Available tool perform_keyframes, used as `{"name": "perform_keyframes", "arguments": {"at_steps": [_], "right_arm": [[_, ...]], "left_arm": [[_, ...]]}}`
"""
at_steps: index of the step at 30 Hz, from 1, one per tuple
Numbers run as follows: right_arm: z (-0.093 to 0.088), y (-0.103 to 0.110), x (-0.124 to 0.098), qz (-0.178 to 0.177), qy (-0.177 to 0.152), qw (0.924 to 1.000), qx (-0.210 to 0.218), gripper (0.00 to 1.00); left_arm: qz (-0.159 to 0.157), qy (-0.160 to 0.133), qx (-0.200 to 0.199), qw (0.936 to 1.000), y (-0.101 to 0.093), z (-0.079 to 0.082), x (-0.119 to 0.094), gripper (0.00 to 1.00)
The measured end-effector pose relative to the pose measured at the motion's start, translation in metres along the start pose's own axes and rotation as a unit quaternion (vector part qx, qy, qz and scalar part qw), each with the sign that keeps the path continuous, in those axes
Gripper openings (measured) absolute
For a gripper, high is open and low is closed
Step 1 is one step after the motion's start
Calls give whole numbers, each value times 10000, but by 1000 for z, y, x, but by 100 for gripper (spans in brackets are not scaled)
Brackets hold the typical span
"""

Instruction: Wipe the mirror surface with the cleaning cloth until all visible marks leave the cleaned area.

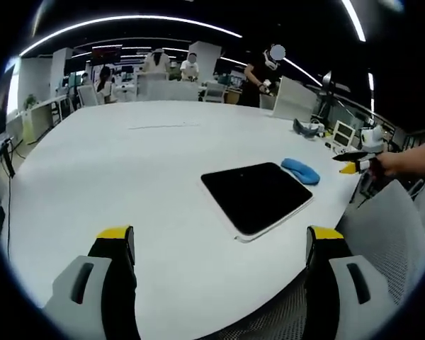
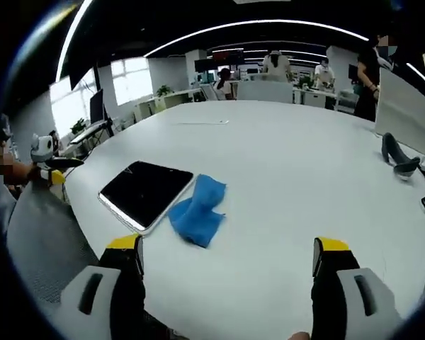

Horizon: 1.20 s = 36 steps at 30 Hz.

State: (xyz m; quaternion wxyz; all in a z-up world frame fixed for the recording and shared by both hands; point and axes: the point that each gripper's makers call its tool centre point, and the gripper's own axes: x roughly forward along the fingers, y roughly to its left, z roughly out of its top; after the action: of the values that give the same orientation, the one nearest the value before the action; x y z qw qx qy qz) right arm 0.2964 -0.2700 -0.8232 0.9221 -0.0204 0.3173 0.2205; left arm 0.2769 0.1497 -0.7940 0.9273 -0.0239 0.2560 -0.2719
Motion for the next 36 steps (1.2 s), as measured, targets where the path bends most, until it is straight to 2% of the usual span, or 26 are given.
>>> {"name": "perform_keyframes", "arguments": {"at_steps": [4, 7, 10, 16, 19, 20, 22, 23, 24, 27, 31, 34, 36], "right_arm": [[-4, 0, -3, -28, 138, 9999, 60, 98], [4, -1, -4, -79, 9, 9998, 162, 98], [10, 1, -5, -71, -128, 9997, 199, 98], [15, 7, -5, -17, -177, 9998, 16, 98], [11, 9, -6, 3, -86, 10000, 41, 98], [7, 10, -7, -33, 84, 9999, 129, 98], [9, 14, -8, 12, 0, 9998, 177, 98], [8, 15, -9, -12, 26, 9999, 123, 98], [5, 14, -10, -98, 101, 9998, -130, 98], [9, 22, -11, -17, -23, 10000, 68, 98], [15, 14, -16, -93, -167, 9996, 201, 98], [18, 13, -18, -92, -252, 9991, 320, 98], [17, 10, -18, -127, -211, 9994, 249, 98]], "left_arm": [[-110, 105, -6, 9999, 2, 0, 0, 99], [-57, 67, -16, 10000, 9, 1, -4, 99], [-89, -33, -91, 9999, 4, 5, -11, 99], [-97, -165, -104, 9998, 5, 10, -16, 99], [-43, -96, -131, 9999, 12, 9, -16, 99], [-45, -103, -141, 9998, 13, 10, -17, 99], [-59, -127, -132, 9998, 14, 12, -17, 99], [-54, -142, -128, 9998, 15, 13, -17, 99], [-47, -154, -119, 9998, 17, 14, -17, 99], [-29, -164, -122, 9998, 18, 17, -18, 99], [-169, -220, -3, 9996, 8, 26, -15, 99], [-155, -248, -34, 9996, 9, 29, -11, 99], [-112, -292, 10, 9995, 11, 31, -11, 99]]}}
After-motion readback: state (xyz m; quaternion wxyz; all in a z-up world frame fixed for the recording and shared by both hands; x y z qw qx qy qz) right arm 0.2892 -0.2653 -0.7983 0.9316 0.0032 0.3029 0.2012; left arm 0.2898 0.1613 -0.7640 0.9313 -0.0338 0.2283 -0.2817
